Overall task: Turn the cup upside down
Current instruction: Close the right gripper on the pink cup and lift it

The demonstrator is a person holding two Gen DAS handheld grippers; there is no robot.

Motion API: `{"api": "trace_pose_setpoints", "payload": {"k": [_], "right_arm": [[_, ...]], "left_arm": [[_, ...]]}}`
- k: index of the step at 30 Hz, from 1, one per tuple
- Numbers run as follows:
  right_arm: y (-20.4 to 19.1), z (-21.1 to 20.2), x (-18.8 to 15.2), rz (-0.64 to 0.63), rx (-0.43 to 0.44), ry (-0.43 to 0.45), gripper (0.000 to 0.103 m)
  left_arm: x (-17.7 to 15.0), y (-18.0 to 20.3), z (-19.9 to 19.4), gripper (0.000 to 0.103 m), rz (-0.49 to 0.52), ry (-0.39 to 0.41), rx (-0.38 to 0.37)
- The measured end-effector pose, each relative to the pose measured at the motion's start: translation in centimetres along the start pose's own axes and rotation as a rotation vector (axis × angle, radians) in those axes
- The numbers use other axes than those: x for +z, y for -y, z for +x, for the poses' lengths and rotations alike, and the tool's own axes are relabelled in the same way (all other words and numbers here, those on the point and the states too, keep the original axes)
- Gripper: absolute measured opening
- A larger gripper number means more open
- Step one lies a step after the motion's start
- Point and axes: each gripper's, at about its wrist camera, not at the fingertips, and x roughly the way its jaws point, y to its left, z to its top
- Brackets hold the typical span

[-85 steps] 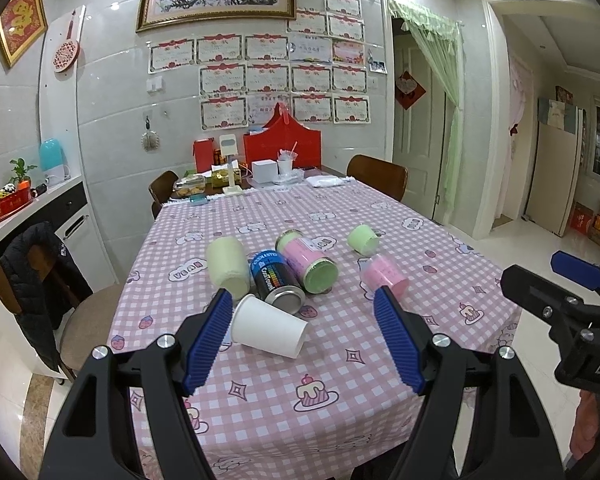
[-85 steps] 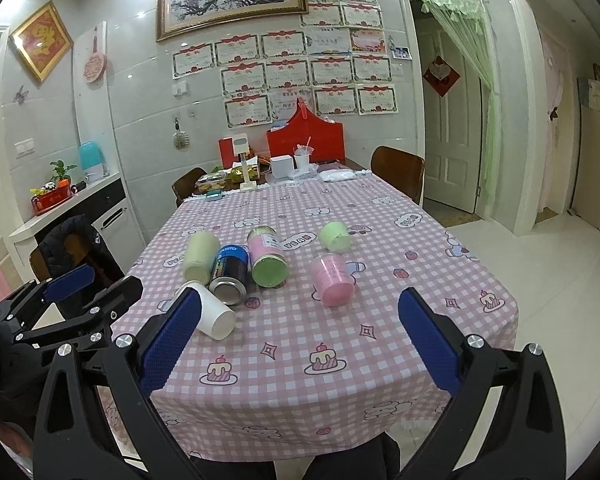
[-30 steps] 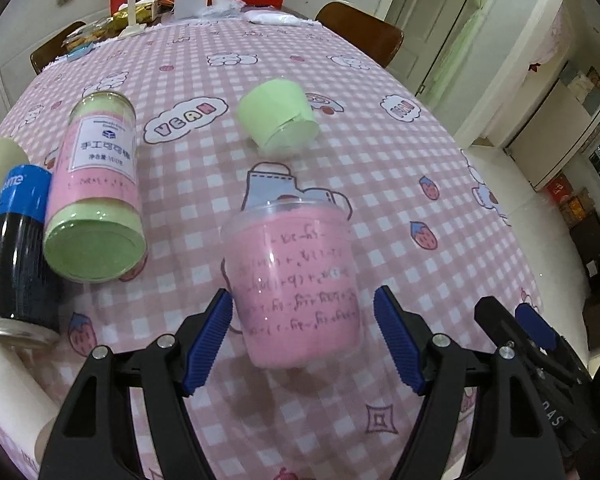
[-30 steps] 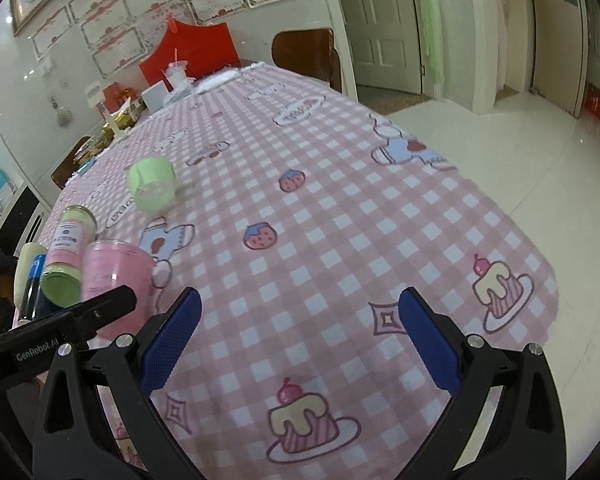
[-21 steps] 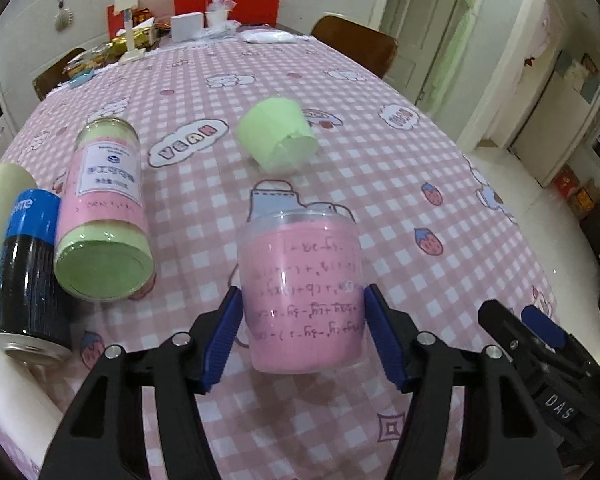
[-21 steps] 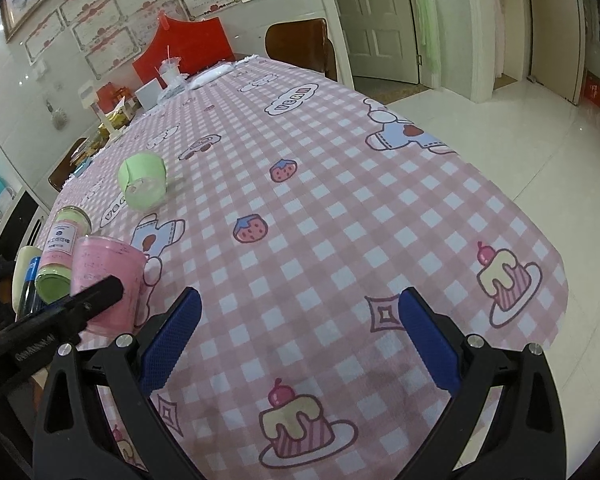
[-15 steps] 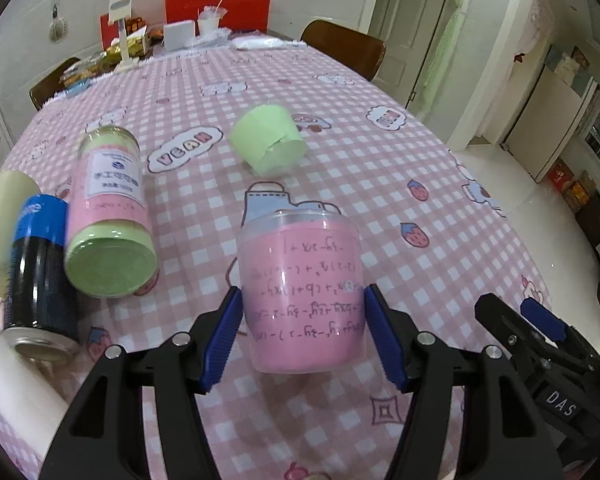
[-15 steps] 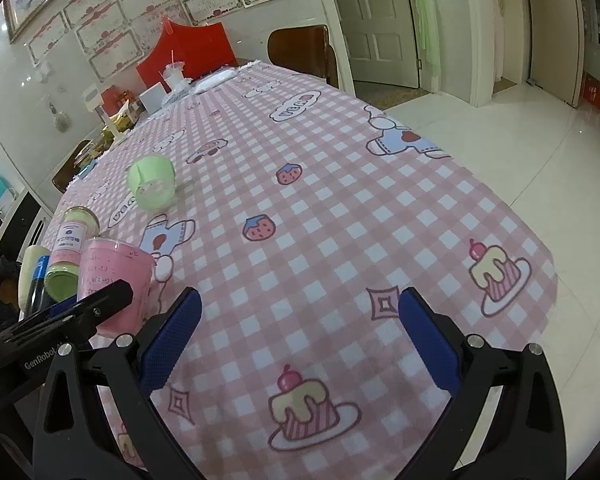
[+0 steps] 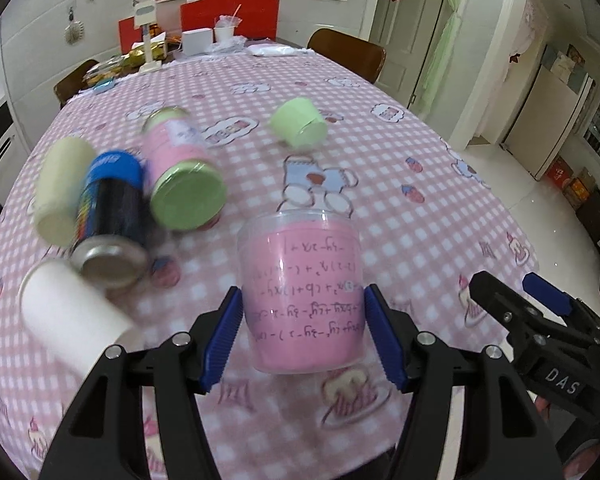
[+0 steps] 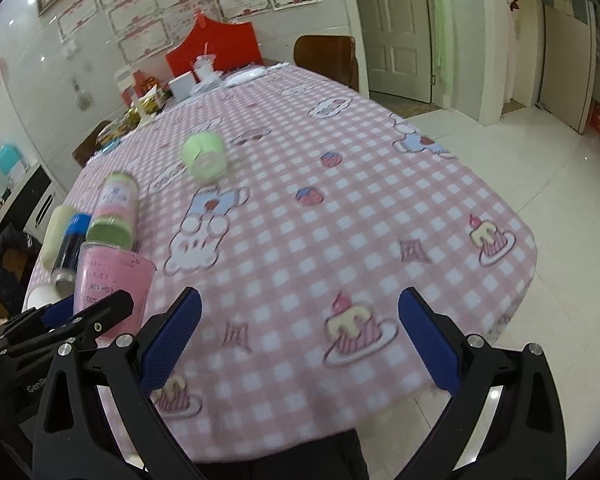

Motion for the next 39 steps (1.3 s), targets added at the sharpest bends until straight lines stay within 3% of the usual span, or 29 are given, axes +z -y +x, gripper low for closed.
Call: {"api": "trace_pose_setpoints", "payload": {"k": [8,17,32,39], "right_arm": [[-1.7,-0.5,-2.6,0.016,0.002,-0.032,0.095],[-2.6,-0.8,-3.6,0.011,0.005,-0.044,0.095],[-3.5,-2.9,-3.4,0.04,0.026,0.005,0.095],[-6.6,-3.1,-2.9,-0.013,0.078,0.009,0.095]], "left_arm": [[-3.0,-1.7,-0.6,0.062,-0.029,-0.034,0.004],[-4.2,-2.4,-0.1,0.066,-0.048,-0.07,0.002],[-3.2,-3.2,-2.9,0.07,-0.03,0.004,-0.014],[-3.2,-6.0,-5.4,0.07,-0.048,0.058,0.047]]}}
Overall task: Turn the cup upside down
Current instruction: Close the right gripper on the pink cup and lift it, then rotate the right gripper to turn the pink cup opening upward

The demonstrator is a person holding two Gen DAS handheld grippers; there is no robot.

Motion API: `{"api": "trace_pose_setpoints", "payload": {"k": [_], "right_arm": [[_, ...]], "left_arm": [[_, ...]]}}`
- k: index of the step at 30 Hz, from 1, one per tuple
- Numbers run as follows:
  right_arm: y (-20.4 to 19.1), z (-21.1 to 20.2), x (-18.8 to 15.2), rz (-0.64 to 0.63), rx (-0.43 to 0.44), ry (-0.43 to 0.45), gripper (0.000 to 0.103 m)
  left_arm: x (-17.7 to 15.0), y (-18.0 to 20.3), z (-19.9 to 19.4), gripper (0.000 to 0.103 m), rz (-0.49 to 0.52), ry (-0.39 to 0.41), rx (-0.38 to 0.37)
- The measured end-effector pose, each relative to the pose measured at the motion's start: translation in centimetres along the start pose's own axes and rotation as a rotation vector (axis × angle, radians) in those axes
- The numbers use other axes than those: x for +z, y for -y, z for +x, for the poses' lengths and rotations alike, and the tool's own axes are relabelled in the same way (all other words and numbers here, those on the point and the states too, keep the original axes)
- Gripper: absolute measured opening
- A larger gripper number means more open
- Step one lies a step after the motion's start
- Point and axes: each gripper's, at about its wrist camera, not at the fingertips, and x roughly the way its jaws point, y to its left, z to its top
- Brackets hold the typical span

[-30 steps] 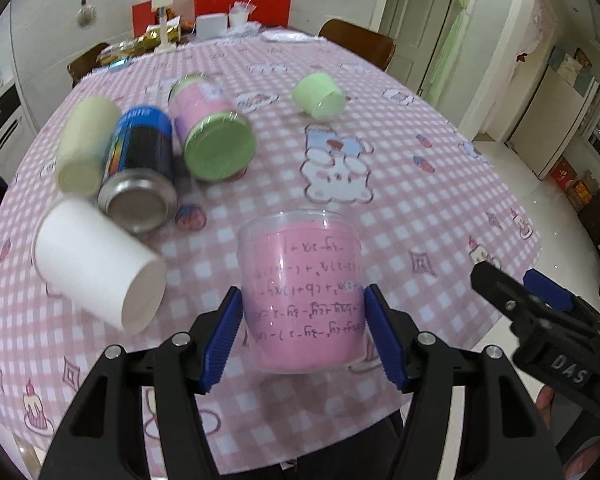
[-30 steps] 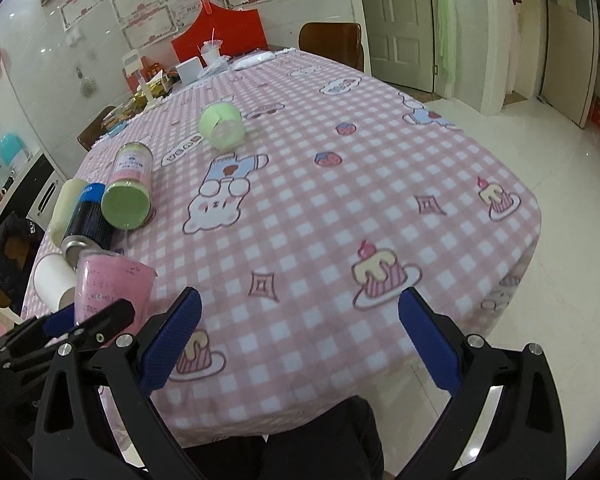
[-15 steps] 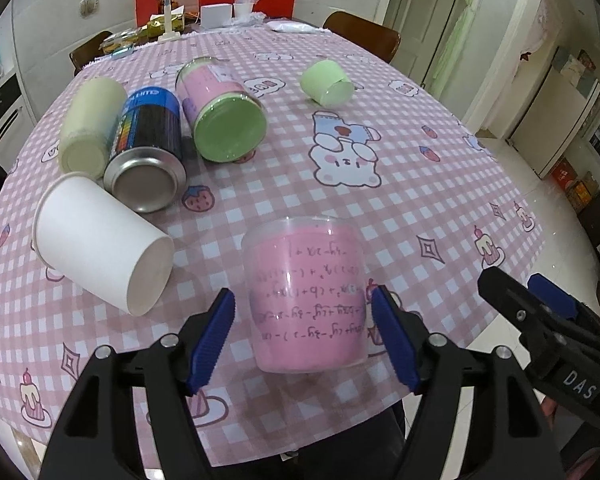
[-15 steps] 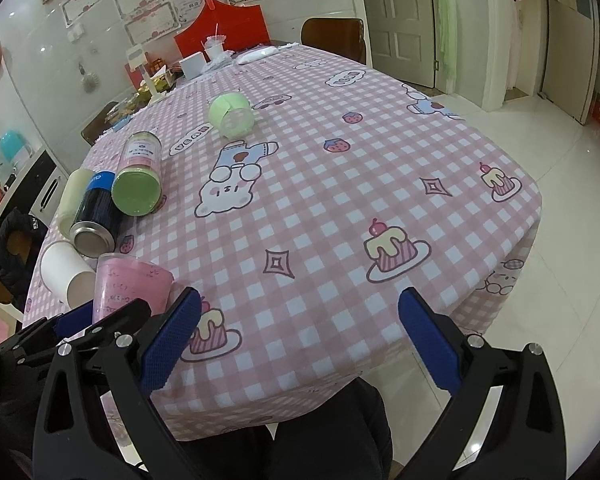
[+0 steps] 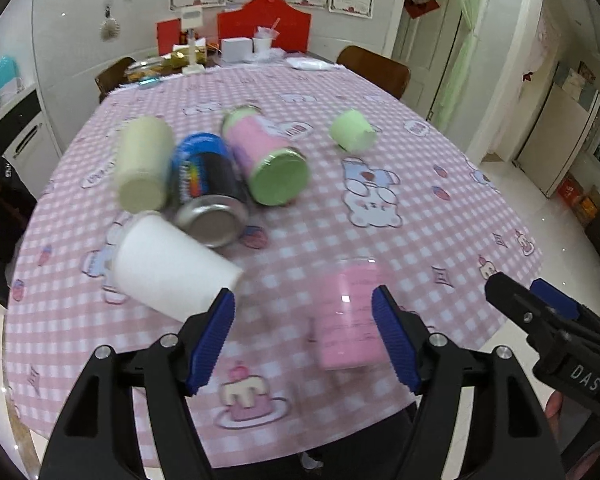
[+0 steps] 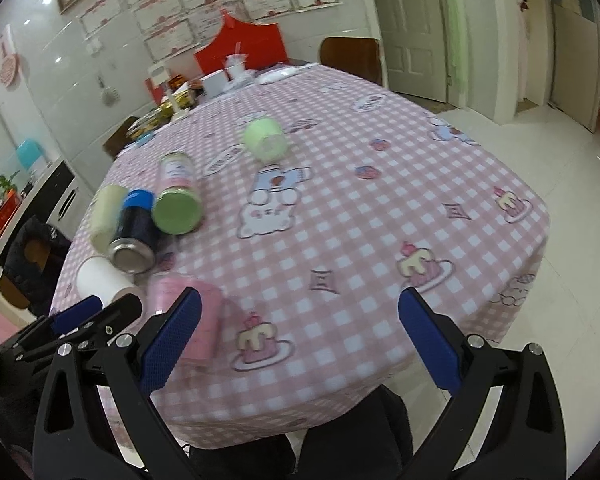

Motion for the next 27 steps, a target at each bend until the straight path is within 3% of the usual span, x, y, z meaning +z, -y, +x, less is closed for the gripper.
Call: {"api": "trace_pose_setpoints", "payload": {"k": [12,23,25,27], "right_arm": [[-5.6,4.5,-0.4,-0.049,0.094,-0.133,0.095],[-7.9,8.1,-0.5,-0.063,0.077,-0.241,0.095],[-7.9,8.6,-0.6,-0.06,0.074,-0.258,0.083],[-7.9,9.0,-0.8,-0.055,0.075,-0.286,0.064]], "left_arm": [[-1.0,-5.7,-1.6,0.07,-0.033,0.019,0.078],[-1.0,-7.0,-1.0,0.07,-0.014,0.022,0.069],[-0.9,-7.0,-0.5,0.07,-0.008,0.012,0.068],[-0.9,-7.0,-0.1,0.07,-0.008,0.002,0.066]]}}
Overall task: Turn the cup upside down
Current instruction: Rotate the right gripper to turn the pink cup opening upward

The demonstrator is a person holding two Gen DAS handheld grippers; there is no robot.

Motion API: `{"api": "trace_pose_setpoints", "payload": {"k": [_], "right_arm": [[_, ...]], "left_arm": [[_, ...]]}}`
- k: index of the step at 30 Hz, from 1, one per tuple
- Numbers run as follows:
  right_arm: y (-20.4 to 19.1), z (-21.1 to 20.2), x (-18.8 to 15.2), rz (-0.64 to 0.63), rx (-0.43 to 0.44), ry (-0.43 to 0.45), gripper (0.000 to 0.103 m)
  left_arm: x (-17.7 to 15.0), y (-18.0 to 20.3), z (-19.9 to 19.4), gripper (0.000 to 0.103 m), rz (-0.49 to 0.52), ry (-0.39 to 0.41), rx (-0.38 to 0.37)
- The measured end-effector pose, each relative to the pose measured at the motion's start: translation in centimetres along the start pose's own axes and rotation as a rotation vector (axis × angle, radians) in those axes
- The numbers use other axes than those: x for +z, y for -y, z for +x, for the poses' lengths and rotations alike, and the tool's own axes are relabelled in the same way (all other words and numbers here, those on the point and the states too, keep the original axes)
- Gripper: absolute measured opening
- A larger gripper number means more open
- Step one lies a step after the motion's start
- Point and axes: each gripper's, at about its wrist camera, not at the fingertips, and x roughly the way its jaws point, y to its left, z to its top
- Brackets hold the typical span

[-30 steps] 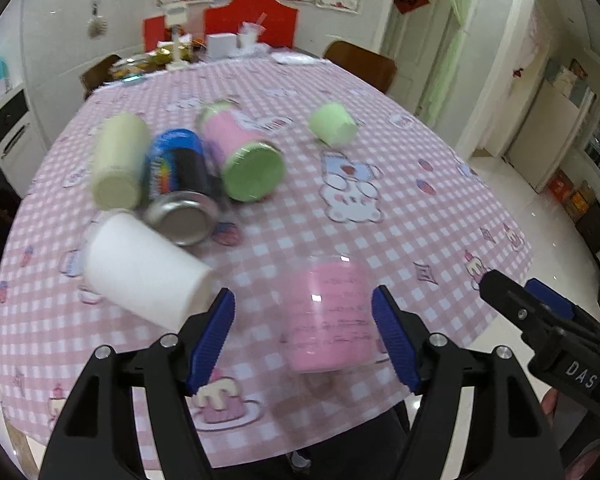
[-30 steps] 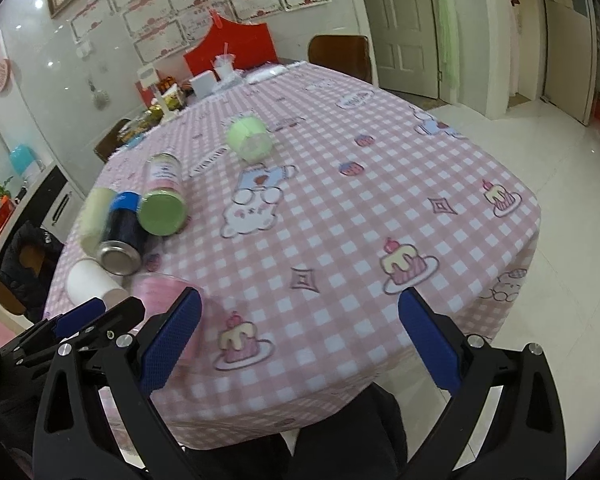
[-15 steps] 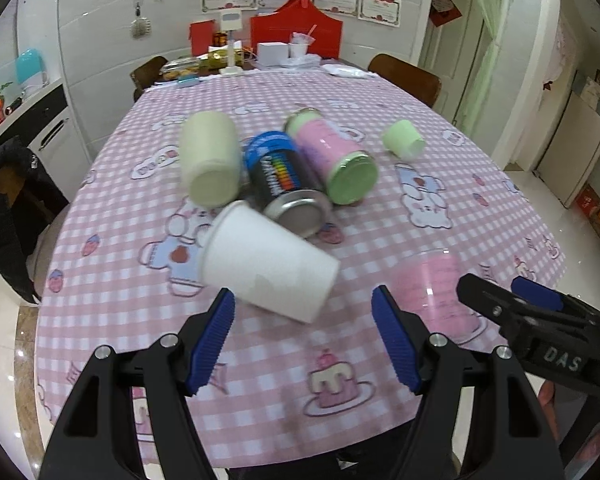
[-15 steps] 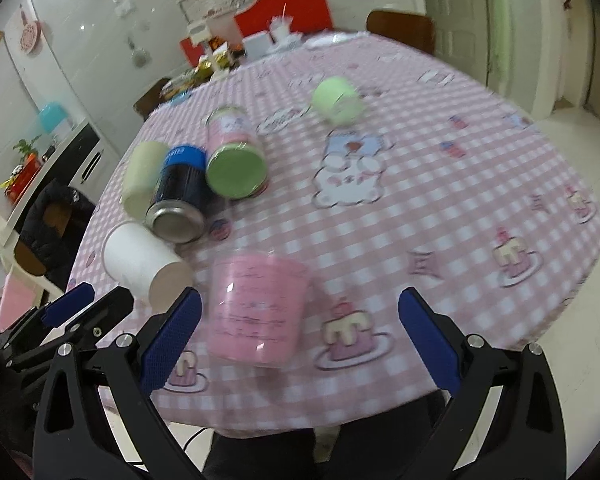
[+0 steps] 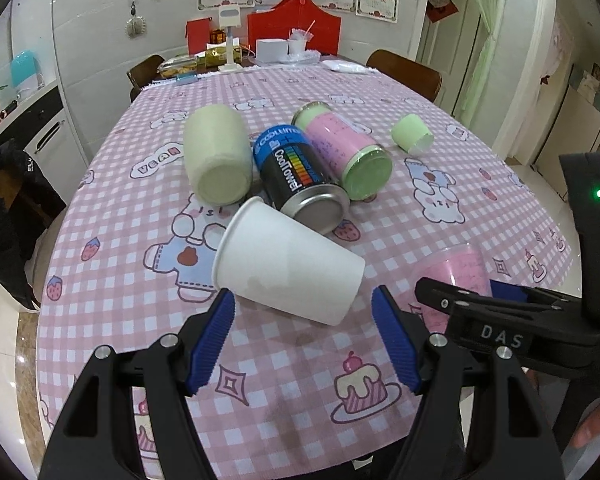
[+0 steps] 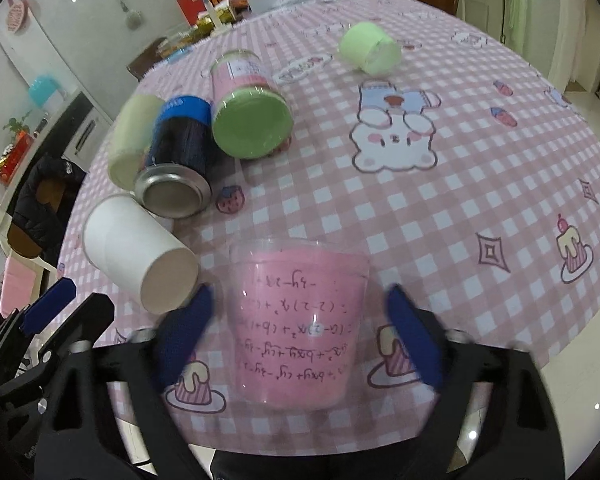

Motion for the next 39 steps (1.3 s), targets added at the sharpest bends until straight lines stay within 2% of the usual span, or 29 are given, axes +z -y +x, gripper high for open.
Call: {"api": "trace_pose_setpoints", "payload": {"k": [3,7,20,24,28,29,30,32,39], "right_arm": [[-0.2,-0.3,-0.1,-0.011,0.0,0.013,0.064],[-0.5,-1.7,0.0,-0.034,-0.009,0.091,0.064],[-1.5,-3.5,1.0,-0.142,-0.103,0.265,0.064],[-1.4,-2.9,1.0,-0.151,-0.101,0.268,0.064],[-1.0,-1.6,1.2,-0.155,-0.12,0.233,0.064],[-1.0,-1.2,1.2,-0.165,-0.132,0.214,0.068],[-1.0,-1.0,1.2,-0.167,-0.146,0.198,0.082],[-0.9,-1.1,0.9,-0.162,-0.168,0.204,0.088],[-0.4,-2.3,0.3,-0.148,-0.148,0.219,0.089]], "left_arm": [[0.2,-0.1,0.4,0.07,-0.004,-0.007,-0.005],[0.4,-0.1,0.7,0.07,-0.007,-0.01,-0.005],[1.3,-0.1,1.0,0.07,-0.021,0.002,0.001],[1.4,-0.1,1.4,0.07,-0.025,-0.005,0.009],[1.5,-0.1,1.8,0.07,-0.025,-0.014,0.012],[1.5,0.0,1.9,0.07,-0.024,-0.015,0.013],[1.5,0.0,1.9,0.07,-0.023,-0.016,0.013],[1.4,0.1,2.0,0.07,-0.02,-0.02,0.017],[1.2,0.2,1.6,0.07,-0.015,-0.011,0.021]]}}
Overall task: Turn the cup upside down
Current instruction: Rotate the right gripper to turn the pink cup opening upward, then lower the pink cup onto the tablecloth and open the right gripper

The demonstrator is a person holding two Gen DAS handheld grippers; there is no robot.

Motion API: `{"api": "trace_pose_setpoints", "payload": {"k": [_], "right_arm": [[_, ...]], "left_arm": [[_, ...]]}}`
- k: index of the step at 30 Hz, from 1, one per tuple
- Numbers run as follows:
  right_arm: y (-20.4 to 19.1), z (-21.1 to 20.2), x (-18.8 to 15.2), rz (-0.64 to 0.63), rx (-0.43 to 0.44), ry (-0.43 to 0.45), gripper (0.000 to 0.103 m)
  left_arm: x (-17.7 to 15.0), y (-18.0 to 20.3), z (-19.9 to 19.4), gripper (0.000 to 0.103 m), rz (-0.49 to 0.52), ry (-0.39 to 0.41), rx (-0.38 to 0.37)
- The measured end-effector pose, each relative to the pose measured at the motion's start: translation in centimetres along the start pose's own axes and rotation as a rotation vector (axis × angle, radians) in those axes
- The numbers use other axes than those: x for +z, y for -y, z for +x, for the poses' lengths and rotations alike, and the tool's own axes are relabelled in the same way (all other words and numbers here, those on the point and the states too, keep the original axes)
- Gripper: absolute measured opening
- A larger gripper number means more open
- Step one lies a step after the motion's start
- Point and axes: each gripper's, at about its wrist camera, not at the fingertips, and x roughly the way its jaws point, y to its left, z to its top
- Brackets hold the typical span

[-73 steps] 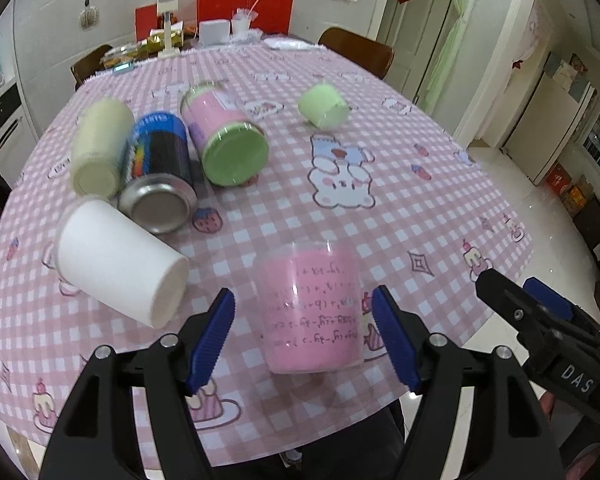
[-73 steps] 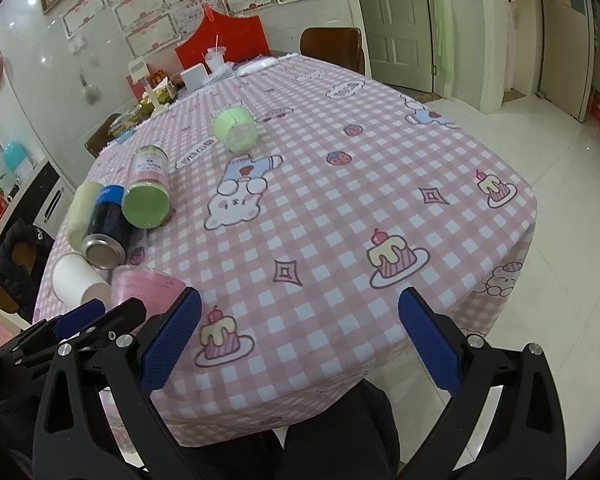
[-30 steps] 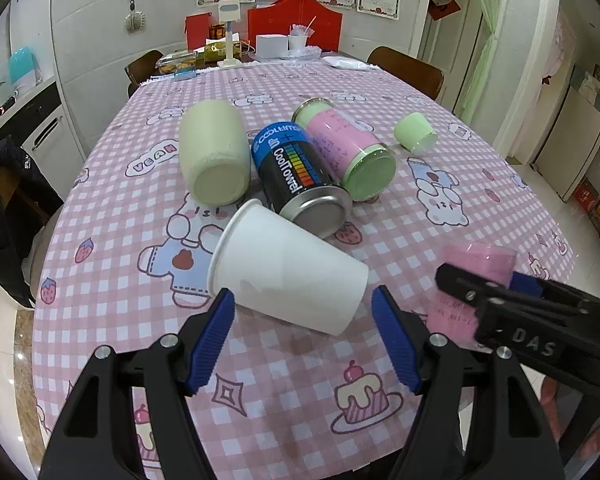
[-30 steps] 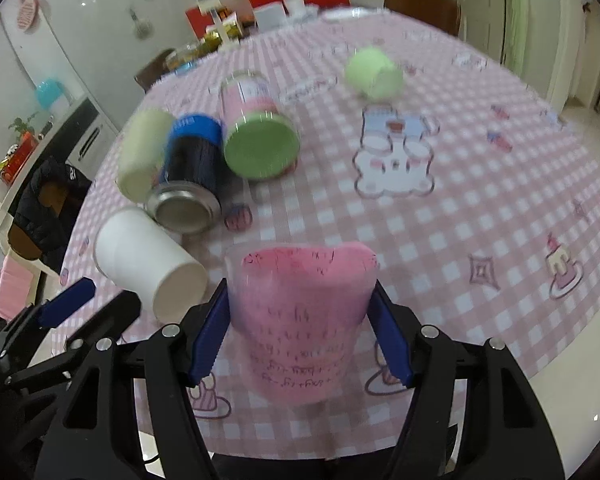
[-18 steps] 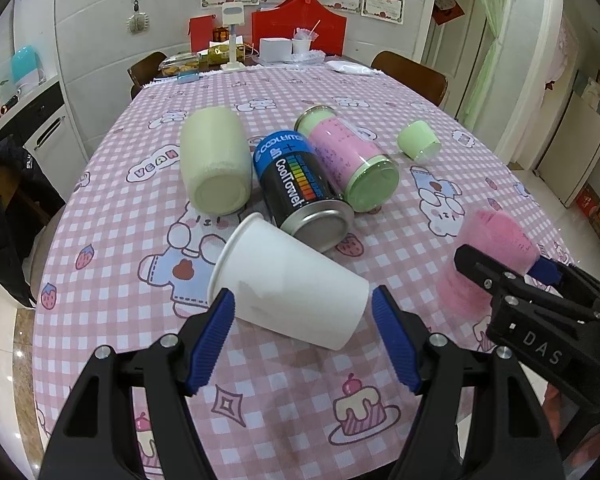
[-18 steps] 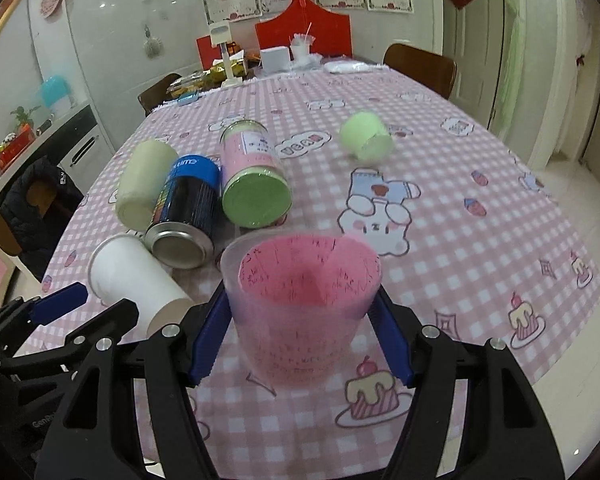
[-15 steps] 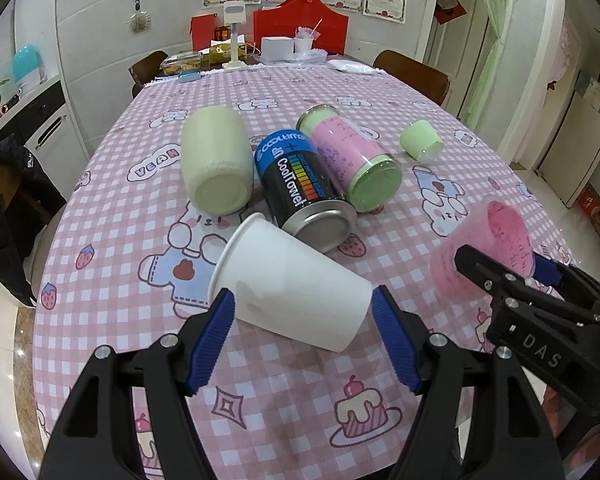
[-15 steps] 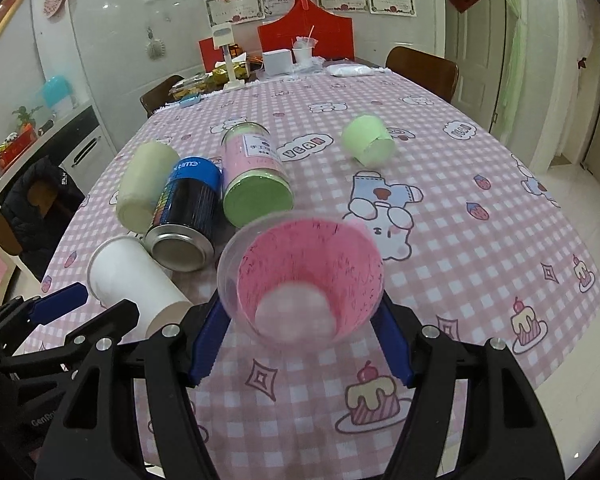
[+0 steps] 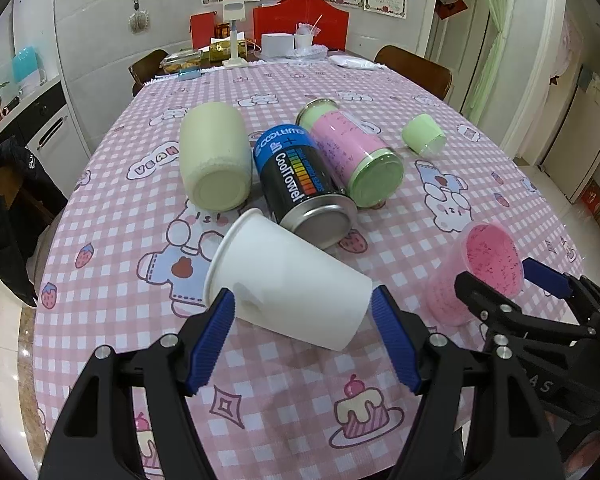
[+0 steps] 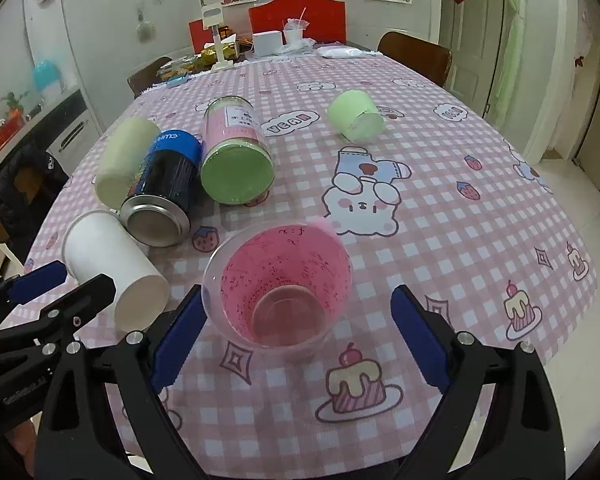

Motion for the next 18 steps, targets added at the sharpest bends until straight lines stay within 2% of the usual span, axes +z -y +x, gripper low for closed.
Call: {"api": "trace_pose_setpoints", "payload": {"k": [10,18], "right_arm": [[0.1,-2.8,-0.9,0.009,0.01,0.042,0.089],[0.7,-6.4,-2.1,0.016,0.008,0.101,0.089]], "left_arm": [[-0.7,0.3,-2.1,0.07,0.008,0.032,0.001],[-1.7,1.7,-5.3,0.07,0.041,0.088,-0.006]]}}
